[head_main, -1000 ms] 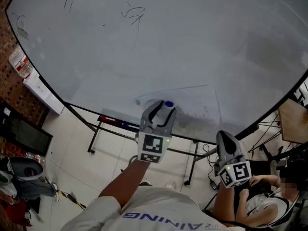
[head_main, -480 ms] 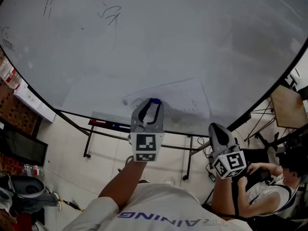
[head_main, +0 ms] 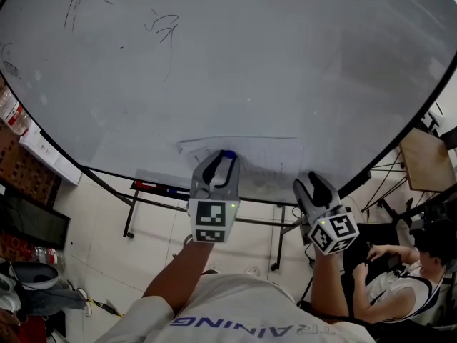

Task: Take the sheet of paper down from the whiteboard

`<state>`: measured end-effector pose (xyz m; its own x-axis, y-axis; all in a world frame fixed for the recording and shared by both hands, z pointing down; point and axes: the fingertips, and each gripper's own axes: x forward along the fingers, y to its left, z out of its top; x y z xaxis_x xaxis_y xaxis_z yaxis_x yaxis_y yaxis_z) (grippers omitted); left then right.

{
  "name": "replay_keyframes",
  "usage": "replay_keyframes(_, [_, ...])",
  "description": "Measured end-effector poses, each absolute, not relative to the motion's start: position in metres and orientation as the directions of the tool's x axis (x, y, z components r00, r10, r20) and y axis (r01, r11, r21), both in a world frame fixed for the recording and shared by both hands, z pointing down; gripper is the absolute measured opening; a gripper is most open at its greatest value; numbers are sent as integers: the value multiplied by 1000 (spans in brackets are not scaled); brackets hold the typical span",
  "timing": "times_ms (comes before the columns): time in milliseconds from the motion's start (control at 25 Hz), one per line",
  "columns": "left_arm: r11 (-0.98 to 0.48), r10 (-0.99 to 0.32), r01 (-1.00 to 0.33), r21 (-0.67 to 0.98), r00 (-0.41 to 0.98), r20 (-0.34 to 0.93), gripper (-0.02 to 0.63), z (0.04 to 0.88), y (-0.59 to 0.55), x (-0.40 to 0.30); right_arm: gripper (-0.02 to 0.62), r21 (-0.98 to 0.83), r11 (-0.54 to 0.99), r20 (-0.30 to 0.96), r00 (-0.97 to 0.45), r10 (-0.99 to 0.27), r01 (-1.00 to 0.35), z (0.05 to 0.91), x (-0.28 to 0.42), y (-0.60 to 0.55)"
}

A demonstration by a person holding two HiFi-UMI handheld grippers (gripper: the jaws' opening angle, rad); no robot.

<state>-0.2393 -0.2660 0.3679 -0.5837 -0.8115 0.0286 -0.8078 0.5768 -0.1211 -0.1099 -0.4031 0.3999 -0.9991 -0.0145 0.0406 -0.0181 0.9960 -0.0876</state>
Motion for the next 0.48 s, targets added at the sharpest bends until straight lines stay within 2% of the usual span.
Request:
replay_keyframes(160, [578,-811,-808,-115,-584,27,127,368,-266,-240,193,-94,995,117,-993,25,14,417,-128,-390])
replay_keyframes(320, [574,-815,-811,-114,-580,26,127,367,-266,-240,192,-149,989,180,-984,13,-14,440,-130,-390])
replay_keyframes(360, [572,-816,-813,-113,-577,26,127,367,-266,-240,165,-161,987,174,-985,11,-18,442,-129,-392])
replay_keyframes(400, [570,-818,-814,-111,-575,26,127,367,-267,-240,73,-166,986,166,-986,11,-17,443,-129,-393])
replay_keyframes(440, [568,-819,-816,-110,-573,27,127,367,-267,-240,21,-167,986,160,-987,14,-13,442,-129,-394])
replay_keyframes(480, [566,-820,-817,-109,-572,27,127,367,-267,-240,15,-164,986,156,-988,18,-8,442,-128,-393])
